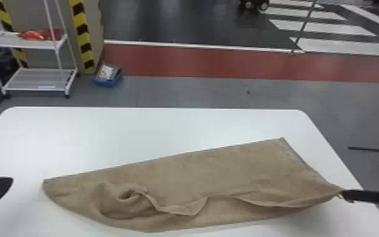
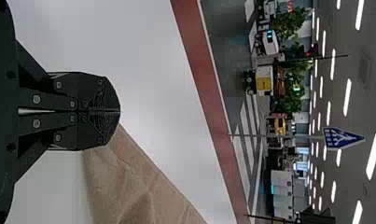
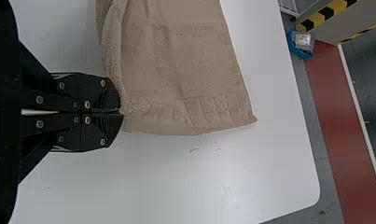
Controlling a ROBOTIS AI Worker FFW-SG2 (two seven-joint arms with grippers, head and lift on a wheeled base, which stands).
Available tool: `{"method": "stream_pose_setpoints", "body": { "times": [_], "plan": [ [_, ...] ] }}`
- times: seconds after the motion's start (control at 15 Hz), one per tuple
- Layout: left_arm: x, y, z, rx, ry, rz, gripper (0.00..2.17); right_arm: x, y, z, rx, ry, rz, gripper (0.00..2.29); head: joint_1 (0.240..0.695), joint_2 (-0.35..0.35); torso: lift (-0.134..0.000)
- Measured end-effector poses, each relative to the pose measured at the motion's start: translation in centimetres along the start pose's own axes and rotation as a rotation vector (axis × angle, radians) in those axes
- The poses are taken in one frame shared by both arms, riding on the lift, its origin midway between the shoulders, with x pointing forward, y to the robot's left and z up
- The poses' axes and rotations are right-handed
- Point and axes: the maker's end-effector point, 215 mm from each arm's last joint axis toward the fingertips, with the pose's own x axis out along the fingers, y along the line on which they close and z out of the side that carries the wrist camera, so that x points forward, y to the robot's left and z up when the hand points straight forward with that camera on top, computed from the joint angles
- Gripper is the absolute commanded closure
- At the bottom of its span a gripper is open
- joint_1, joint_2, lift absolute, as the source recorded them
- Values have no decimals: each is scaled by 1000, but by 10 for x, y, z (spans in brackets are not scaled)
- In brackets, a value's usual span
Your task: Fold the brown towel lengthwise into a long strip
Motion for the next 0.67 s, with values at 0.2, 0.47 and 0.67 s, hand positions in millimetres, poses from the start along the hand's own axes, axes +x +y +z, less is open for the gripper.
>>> {"method": "stream_pose_setpoints", "body": {
  "times": [0.2, 0.47, 0.67],
  "plan": [
    [14, -27, 4, 3, -12, -60, 235, 6, 2, -9, -51, 25, -11, 2040, 695, -188, -115],
    [64, -75, 13, 21, 11, -142, 117, 17, 9, -22, -76, 58, -14, 2040, 695, -267, -115],
    [96, -109, 19, 4, 71, -215, 144, 17, 7, -27, -79, 66, -21, 2037, 695, -317, -115]
  ]
}}
